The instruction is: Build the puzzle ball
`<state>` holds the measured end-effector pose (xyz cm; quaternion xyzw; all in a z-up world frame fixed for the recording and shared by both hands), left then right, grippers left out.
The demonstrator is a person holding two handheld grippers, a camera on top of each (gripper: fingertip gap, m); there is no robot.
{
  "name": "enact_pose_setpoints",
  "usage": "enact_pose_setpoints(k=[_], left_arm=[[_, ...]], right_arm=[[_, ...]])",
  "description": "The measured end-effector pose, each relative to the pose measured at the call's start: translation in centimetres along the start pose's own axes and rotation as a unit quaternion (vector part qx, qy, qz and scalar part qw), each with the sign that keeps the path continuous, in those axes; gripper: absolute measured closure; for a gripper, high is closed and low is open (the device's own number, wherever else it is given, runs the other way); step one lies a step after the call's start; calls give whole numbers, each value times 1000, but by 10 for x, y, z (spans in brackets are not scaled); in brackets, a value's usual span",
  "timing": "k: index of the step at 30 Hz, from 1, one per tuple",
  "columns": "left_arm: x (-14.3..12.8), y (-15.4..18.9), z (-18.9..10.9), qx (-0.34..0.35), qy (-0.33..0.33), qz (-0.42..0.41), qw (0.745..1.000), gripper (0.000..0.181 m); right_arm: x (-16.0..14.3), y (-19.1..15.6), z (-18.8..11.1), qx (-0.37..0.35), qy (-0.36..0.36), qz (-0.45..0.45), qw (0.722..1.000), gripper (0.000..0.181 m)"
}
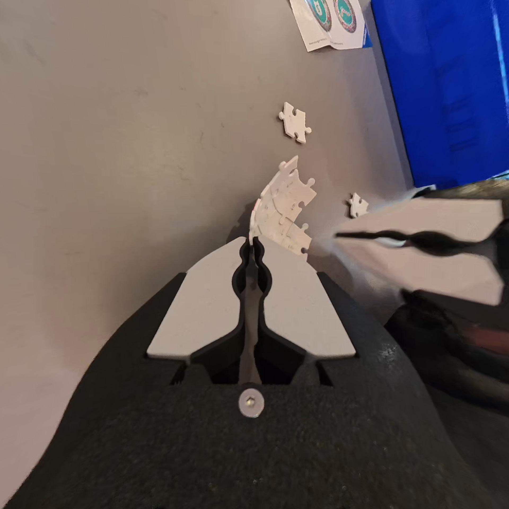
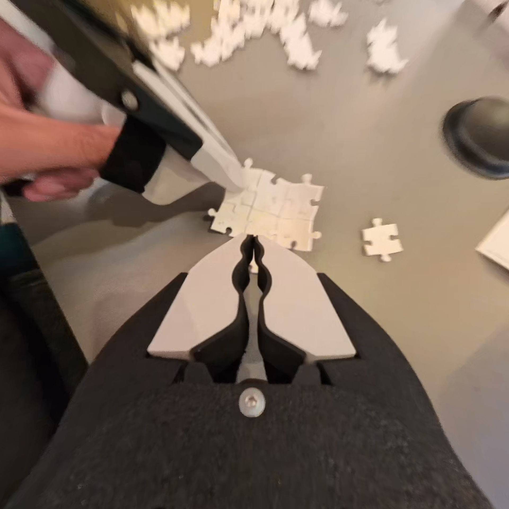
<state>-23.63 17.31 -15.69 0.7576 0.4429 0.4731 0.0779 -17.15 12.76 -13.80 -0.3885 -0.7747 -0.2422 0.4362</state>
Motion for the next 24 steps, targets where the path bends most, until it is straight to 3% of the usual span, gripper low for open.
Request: enact_pose_setpoints(k=[3,7,9,20,24], left_arm=[[-2,0,0,-25,18,-6,1000,179],[-5,0,0,-46,27,-11,999,179],[-4,0,1,-51,31,-12,998,179],[-6,0,4,-38,38,-14,998,179],[-5,1,6,-40,32,-6,999,179]], right_arm=[[0,26,-38,-28,32,-13,999,179],[-52,48,-68,-49,-16,-25,998,148],[-69,49,-76,-47,-16,4,999,145],[-85,63,-73,-68,-33,33,997,144],[-83,59,-68,-58,-37,18,997,156]])
Point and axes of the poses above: each gripper's, where its closed fingertips meet, z out along the fingers, x out of its top, y = z × x across the jaws, the point moved 3 cm from there along -z, back along the fingers, and after that the axes turned 13 degrees about y, right-handed, at the moved point
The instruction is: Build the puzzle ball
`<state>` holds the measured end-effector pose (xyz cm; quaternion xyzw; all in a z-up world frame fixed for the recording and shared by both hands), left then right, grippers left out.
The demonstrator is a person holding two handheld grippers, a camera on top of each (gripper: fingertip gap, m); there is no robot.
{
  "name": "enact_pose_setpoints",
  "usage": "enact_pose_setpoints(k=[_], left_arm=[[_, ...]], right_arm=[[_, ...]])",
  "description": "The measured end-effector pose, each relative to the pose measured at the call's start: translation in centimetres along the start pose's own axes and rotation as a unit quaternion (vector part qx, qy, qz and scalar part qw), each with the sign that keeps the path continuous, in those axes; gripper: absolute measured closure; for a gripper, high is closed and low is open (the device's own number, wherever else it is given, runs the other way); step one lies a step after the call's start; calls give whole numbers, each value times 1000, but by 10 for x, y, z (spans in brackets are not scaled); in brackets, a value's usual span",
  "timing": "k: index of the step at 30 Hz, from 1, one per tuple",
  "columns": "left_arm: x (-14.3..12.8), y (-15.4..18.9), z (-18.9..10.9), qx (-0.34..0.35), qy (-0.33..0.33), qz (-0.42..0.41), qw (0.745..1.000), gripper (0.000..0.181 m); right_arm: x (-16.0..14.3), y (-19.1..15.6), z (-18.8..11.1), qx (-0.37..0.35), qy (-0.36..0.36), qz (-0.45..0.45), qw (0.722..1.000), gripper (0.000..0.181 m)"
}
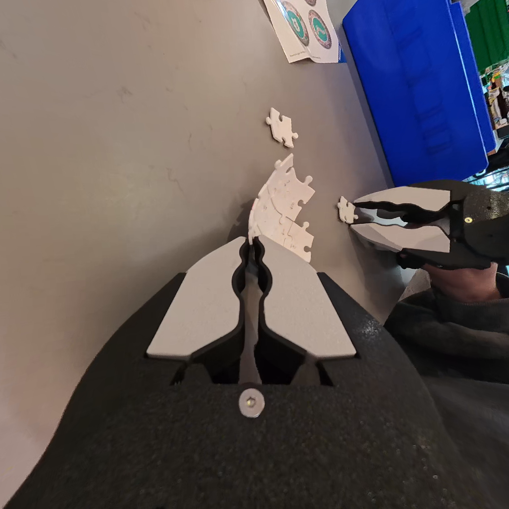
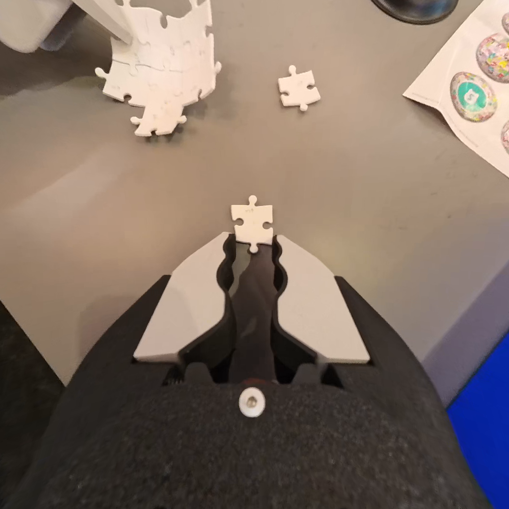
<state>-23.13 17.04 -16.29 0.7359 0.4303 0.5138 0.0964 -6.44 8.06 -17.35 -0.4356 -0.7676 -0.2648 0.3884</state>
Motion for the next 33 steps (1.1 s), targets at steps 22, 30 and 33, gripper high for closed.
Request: enact_pose_setpoints(k=[22,30,33], left_arm=[[3,6,1,-8,-22,56,998,179],[2,3,2,11,-4,40,999,178],[1,4,2,13,0,39,999,178]], right_arm=[[61,-76,50,179,17,-160,971,157],[63,-79,46,70,-26,-1,997,157],[63,-88,44,55,-19,103,993,157]])
Point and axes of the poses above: each gripper's, where its closed fingertips meet, z out along the fingers, x out of its top, y = z × x across the jaws, the point moved 3 cm from there along -z, back along the fingers, and after that the axes turned 13 degrees about y, right-handed, at the moved point
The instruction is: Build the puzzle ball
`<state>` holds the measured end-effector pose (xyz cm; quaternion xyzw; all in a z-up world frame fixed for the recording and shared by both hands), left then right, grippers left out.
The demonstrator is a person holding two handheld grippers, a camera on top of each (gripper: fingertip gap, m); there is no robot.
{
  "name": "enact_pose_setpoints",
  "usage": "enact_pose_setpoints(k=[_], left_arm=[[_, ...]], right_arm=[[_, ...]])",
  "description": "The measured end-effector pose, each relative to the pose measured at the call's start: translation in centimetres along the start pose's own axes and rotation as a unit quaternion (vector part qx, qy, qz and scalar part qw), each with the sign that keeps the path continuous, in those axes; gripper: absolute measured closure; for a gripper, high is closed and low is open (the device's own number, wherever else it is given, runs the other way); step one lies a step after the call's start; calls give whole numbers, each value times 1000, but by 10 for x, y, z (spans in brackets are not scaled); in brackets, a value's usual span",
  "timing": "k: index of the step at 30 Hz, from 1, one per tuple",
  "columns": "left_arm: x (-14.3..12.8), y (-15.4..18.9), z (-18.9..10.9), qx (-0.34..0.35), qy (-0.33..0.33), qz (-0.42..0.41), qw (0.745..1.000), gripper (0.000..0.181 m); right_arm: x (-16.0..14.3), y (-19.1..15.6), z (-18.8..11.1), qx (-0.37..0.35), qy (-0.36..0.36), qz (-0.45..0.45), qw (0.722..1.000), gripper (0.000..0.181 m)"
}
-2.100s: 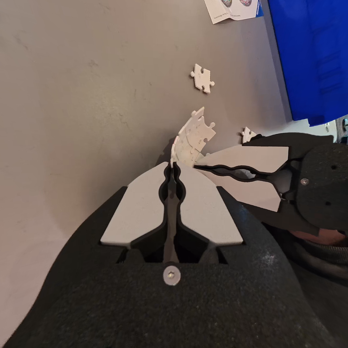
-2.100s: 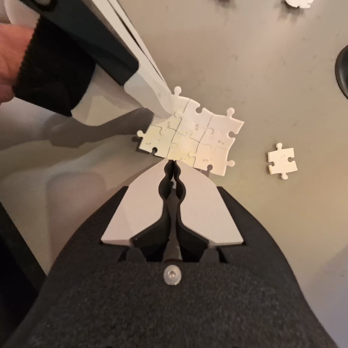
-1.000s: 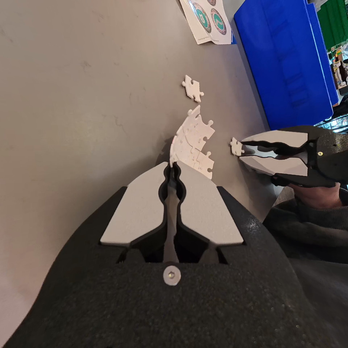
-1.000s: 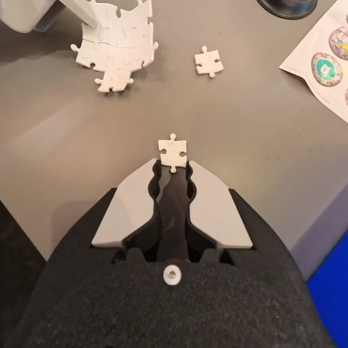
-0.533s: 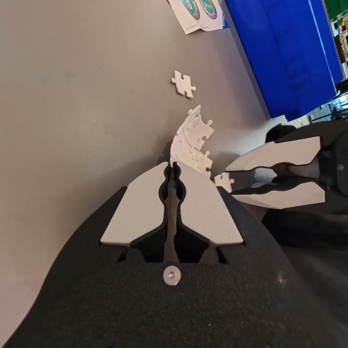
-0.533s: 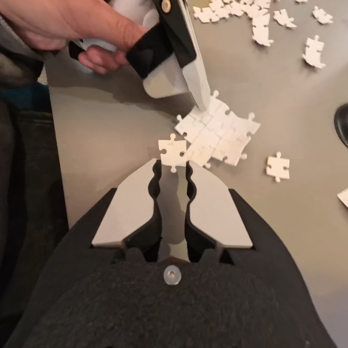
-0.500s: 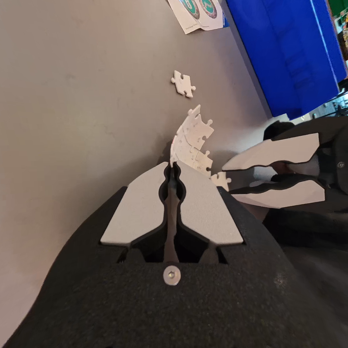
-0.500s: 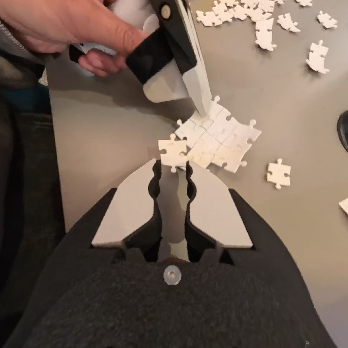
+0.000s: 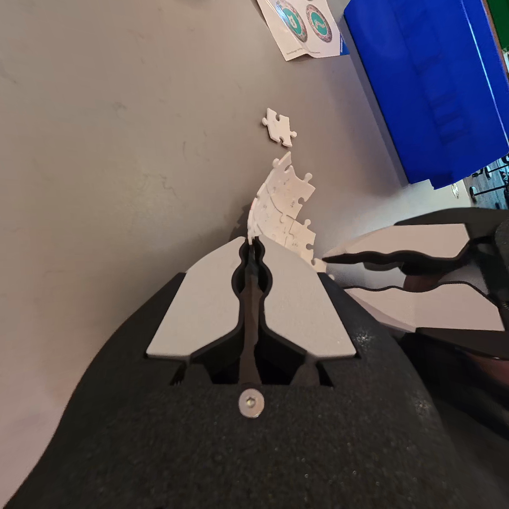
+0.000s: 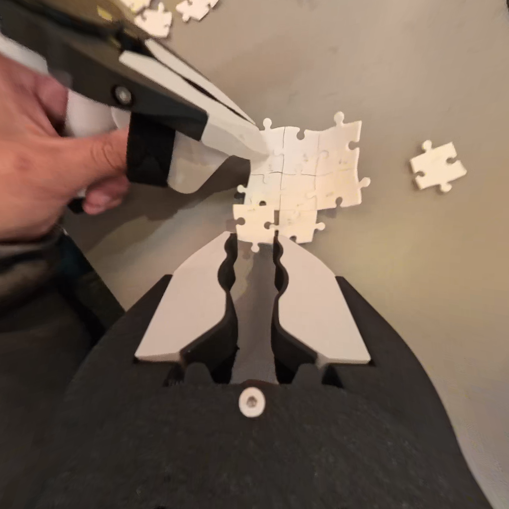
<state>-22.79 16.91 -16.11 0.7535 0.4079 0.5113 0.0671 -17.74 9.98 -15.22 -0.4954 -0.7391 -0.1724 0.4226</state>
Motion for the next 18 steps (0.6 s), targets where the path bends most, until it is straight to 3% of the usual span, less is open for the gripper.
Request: enact_pose_setpoints(k=[3,18], left_arm=[[-1,0,0,1,2,-1,1000,178],[-1,3,-2,6,4,10,1000,178]], right_arm=[[-5,-2,4,-10,1,36,999,156],[-9,2,10,-55,-20,16,998,156]])
Point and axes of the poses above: each gripper's, where its closed fingertips meet, z out along the fingers, x out of its top, y = z × x across the jaws, the point moved 3 cm from there along -z, back along the fingers, and after that the axes turned 13 degrees about y, right-handed, at the moved point
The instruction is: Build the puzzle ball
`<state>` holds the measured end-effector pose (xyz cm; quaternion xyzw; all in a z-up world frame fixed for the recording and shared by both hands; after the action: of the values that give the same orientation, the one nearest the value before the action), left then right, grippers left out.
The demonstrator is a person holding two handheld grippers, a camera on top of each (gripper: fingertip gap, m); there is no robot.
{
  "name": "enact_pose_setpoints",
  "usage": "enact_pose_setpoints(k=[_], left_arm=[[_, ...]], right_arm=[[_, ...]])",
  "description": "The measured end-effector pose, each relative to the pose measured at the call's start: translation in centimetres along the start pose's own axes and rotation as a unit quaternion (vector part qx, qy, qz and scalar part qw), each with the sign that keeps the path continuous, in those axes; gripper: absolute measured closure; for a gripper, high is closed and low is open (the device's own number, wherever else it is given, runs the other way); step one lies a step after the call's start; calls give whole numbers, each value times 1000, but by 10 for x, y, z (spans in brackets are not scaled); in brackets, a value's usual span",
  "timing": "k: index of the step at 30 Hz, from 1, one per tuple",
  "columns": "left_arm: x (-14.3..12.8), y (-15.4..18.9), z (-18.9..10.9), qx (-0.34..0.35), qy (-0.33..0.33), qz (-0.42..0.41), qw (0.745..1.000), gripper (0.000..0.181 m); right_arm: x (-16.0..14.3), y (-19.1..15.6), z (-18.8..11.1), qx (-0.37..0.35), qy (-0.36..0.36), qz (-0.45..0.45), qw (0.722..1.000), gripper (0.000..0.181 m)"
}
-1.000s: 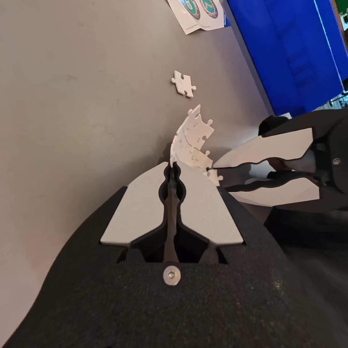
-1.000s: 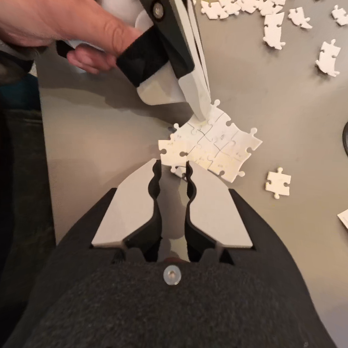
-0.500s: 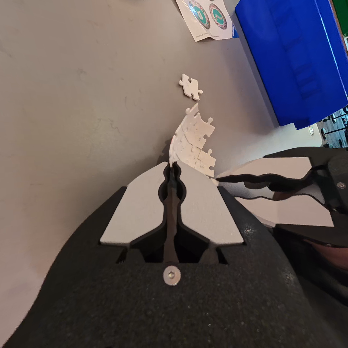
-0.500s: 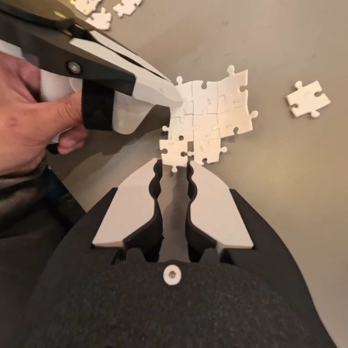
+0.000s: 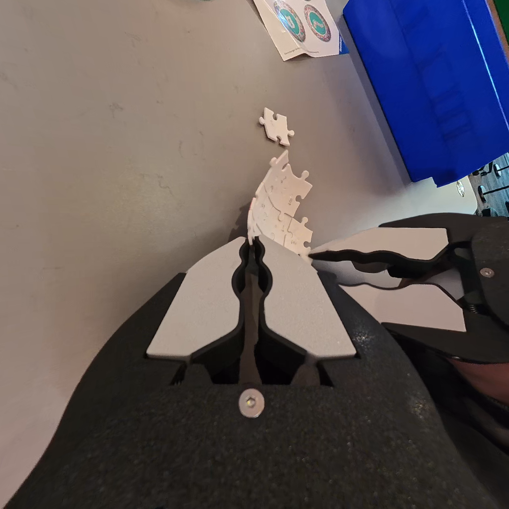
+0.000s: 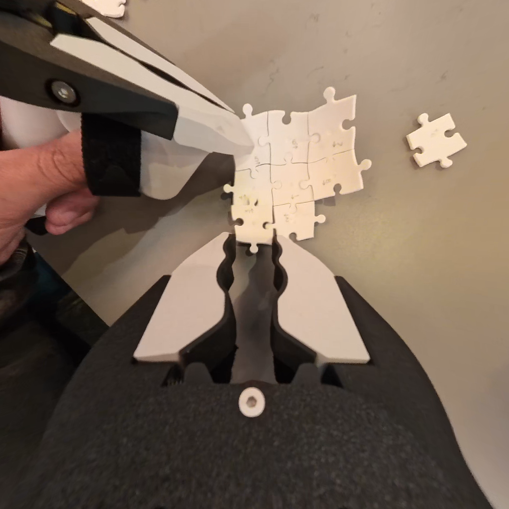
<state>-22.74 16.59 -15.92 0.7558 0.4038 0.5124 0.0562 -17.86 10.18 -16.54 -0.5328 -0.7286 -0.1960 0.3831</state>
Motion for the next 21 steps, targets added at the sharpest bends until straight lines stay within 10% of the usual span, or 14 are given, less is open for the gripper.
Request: enact_pose_setpoints(k=[14,21], left_arm=[[0,2,0,4,2,8,1000,178],[0,2,0,4,0,10,1000,178]], right_arm=[[2,-1,0,-13,6,-31,999,153],[3,-19,-4,38,25,-80,996,181]])
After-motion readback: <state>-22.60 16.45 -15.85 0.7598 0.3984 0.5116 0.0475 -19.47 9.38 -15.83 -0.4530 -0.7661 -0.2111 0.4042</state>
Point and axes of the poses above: each gripper's, where its closed fingertips meet, z out along the fingers, x out of its top, y = z × x across the jaws, the point moved 3 cm from there along -z, back along the fingers, and after that the axes turned 13 degrees about y, right-handed, at the moved point
